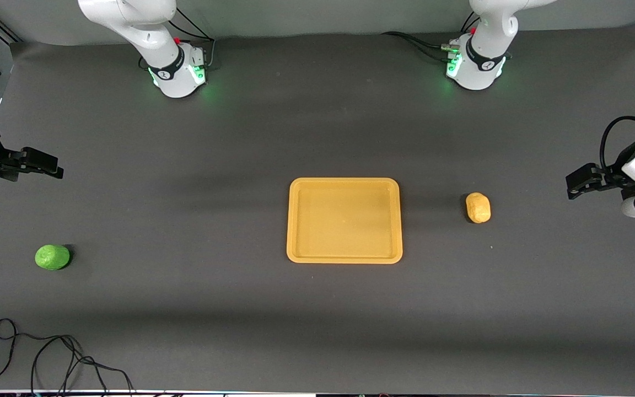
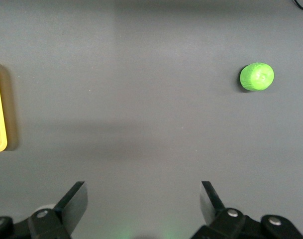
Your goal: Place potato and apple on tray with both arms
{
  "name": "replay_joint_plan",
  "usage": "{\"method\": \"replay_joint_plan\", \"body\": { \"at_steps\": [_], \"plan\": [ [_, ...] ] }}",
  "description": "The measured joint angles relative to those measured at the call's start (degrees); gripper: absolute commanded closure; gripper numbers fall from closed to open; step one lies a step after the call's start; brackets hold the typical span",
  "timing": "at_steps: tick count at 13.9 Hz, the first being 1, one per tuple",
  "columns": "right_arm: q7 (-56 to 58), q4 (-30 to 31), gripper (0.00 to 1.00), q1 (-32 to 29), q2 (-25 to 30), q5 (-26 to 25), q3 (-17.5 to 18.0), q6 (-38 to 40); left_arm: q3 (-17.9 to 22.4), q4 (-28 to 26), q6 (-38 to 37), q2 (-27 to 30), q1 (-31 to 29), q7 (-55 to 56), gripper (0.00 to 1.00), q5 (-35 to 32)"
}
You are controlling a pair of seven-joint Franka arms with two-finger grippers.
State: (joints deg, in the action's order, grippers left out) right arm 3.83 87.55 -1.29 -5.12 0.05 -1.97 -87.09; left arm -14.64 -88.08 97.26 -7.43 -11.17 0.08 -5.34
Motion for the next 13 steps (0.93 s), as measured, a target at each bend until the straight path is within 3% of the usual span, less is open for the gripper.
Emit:
{"method": "replay_joint_plan", "body": {
  "at_steps": [8,13],
  "plan": [
    [0.0,0.0,0.00,-0.1,-0.2,0.0,0.0,0.0,-0.1,-0.3,-1.8,-2.6,-0.1,0.2,0.00,0.8],
    [0.0,-0.1,0.00,-0.3,-0.3,0.0,0.0,-0.2,-0.5,-6.1,2.0,-9.6,3.5,1.9,0.00,1.8]
  ]
}}
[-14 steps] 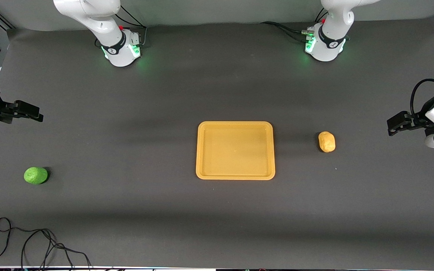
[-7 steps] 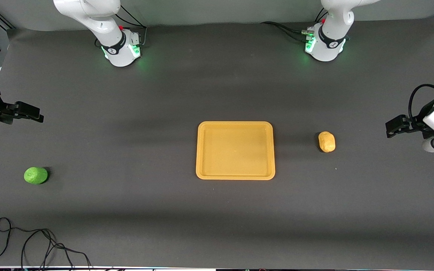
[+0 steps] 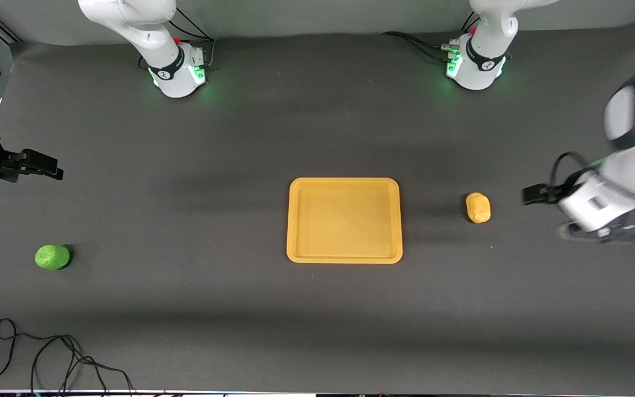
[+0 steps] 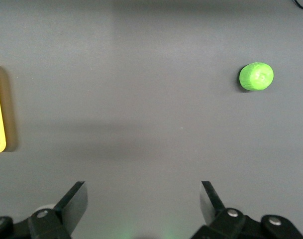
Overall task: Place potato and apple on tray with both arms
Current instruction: 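Reach the left gripper down to the yellow potato and grasp it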
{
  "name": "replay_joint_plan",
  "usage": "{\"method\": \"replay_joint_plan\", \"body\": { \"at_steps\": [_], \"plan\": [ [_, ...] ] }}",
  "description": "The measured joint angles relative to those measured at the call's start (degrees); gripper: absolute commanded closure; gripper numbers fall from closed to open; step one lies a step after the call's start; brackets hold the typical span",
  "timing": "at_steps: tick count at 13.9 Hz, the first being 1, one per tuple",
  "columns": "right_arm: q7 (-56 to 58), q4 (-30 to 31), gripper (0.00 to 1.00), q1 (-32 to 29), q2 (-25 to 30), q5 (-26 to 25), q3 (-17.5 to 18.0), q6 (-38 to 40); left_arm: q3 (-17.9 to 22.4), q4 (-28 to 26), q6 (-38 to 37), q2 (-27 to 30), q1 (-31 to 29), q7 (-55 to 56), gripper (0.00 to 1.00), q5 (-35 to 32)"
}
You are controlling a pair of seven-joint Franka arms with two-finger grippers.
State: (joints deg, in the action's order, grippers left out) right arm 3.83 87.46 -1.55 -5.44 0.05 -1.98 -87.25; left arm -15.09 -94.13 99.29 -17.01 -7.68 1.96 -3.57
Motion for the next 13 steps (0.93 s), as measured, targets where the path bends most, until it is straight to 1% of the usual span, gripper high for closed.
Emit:
{"method": "replay_joint_plan", "body": {
  "at_steps": [2,3,5,6,9,11,12,13],
  "plan": [
    [0.0,0.0,0.00,0.0,-0.1,0.0,0.0,-0.2,-0.1,-3.0,4.5,-3.1,1.5,0.7,0.00,0.0],
    [0.0,0.0,0.00,0.0,-0.1,0.0,0.0,-0.5,-0.1,-5.2,8.0,-3.8,2.2,0.9,0.00,0.1],
    [0.0,0.0,0.00,0.0,-0.3,0.0,0.0,-0.7,-0.2,-10.3,15.6,-4.4,3.2,1.1,0.00,0.2],
    [0.0,0.0,0.00,0.0,-0.4,0.0,0.0,-1.5,-0.2,-12.8,17.9,-4.8,3.4,1.1,0.00,0.2],
    [0.0,0.3,0.00,0.0,-0.9,0.0,-0.2,-3.2,0.0,-18.9,20.6,-5.9,3.8,1.5,0.01,-0.7],
    [0.0,1.2,0.00,0.0,-1.1,0.0,-0.8,-4.6,0.4,-24.3,28.6,-5.9,3.8,4.2,0.01,-2.3],
    [0.0,1.9,0.00,0.0,-1.1,0.0,-1.3,-5.4,0.5,-27.0,31.5,-5.9,3.8,5.0,0.00,-2.6],
    [0.0,2.6,0.00,-0.1,-1.1,0.0,-1.8,-6.2,0.6,-28.7,32.2,-5.9,3.8,5.5,0.00,-2.7]
  ]
}}
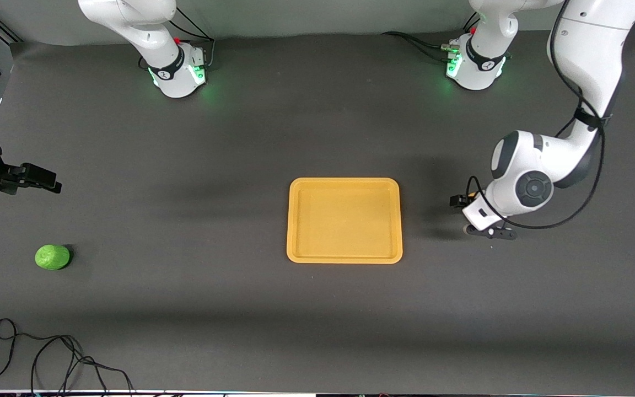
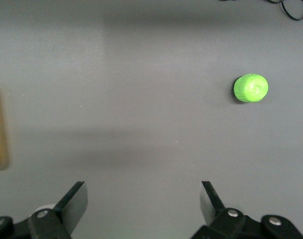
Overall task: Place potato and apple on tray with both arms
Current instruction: 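Reach the left gripper down to the yellow potato and grasp it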
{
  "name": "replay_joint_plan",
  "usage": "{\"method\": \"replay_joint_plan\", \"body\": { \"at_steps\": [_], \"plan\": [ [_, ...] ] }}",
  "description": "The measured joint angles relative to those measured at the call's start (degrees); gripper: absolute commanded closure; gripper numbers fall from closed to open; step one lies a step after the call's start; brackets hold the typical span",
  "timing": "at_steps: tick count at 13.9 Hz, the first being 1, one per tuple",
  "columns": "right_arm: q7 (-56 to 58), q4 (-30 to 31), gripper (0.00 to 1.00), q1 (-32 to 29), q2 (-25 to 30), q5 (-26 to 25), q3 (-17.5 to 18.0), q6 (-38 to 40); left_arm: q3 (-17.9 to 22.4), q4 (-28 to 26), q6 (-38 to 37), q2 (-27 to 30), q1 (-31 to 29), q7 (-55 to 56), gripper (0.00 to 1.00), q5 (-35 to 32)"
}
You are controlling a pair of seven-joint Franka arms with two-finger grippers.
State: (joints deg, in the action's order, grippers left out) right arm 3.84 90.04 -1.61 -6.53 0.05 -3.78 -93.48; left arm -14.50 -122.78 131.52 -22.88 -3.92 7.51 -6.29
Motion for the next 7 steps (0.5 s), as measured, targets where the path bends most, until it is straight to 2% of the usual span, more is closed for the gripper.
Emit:
{"method": "replay_joint_plan", "body": {
  "at_steps": [3,7],
  "plan": [
    [4.4,1.8,0.00,-0.1,-0.4,0.0,-3.6,-3.0,-0.1,-1.1,-0.2,0.3,0.1,0.7,0.00,-3.3],
    [19.0,3.6,0.00,-0.7,-2.7,0.0,-14.0,-9.5,-0.2,-1.0,-0.4,0.6,1.1,1.2,0.00,-8.0]
  ]
}}
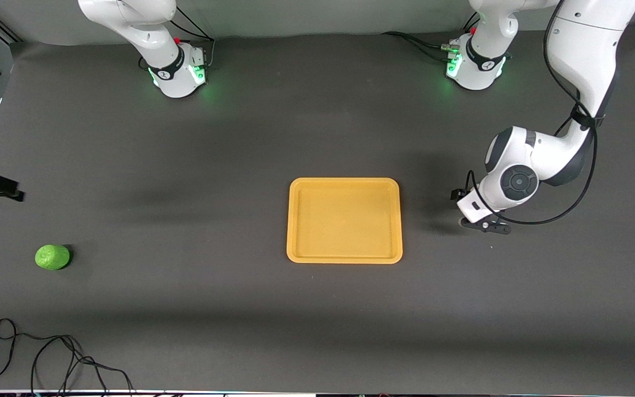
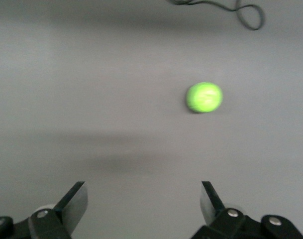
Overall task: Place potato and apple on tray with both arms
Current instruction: 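Reach the left gripper down to the yellow potato and grasp it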
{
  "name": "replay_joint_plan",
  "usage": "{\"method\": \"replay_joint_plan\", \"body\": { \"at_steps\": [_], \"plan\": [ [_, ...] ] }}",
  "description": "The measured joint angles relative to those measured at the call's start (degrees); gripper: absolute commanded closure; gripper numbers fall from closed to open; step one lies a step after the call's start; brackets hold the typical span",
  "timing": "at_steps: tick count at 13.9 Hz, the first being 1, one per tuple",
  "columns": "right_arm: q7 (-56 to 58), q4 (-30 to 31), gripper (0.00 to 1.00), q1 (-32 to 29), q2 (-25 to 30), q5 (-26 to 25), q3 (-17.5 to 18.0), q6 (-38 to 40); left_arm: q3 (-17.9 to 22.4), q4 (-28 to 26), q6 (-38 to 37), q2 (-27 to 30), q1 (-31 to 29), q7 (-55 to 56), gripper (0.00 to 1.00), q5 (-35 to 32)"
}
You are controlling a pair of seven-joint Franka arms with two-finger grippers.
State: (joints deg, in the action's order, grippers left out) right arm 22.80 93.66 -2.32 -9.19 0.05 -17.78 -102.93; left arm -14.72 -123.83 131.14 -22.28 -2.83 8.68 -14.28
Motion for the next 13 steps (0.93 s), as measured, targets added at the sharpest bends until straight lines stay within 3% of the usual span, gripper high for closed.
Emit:
{"method": "replay_joint_plan", "body": {
  "at_steps": [2,4,5,7,8,9,13],
  "plan": [
    [7.4,-0.3,0.00,-1.4,-1.7,1.2,-4.1,-3.3,-0.1,0.0,-1.4,0.0,0.9,0.4,0.01,-2.6],
    [12.4,-1.6,0.00,-4.4,-3.5,4.2,-5.1,-4.1,-0.1,-0.2,-2.9,-0.1,1.3,0.8,0.05,-4.1],
    [13.5,-2.2,0.00,-5.4,-4.5,5.1,-5.1,-4.1,-0.1,-0.3,-3.2,-0.3,1.3,0.8,0.15,-4.3],
    [14.1,-2.7,0.00,-5.9,-6.8,7.0,-5.1,-4.6,-0.1,-0.6,-3.4,-0.8,1.6,0.7,0.50,-4.7],
    [14.2,-2.8,0.00,-5.8,-8.3,7.9,-5.0,-6.0,-0.1,-0.8,-3.4,-1.1,1.8,0.6,0.77,-4.9],
    [14.3,-2.8,0.00,-5.8,-10.2,8.7,-4.9,-7.7,-0.1,-0.8,-3.4,-1.5,2.0,0.6,0.87,-4.9],
    [15.3,-2.4,0.00,-6.1,-18.5,13.8,-4.9,-14.5,-0.6,1.6,-3.3,-1.9,2.4,1.5,0.97,-3.9]
  ]
}}
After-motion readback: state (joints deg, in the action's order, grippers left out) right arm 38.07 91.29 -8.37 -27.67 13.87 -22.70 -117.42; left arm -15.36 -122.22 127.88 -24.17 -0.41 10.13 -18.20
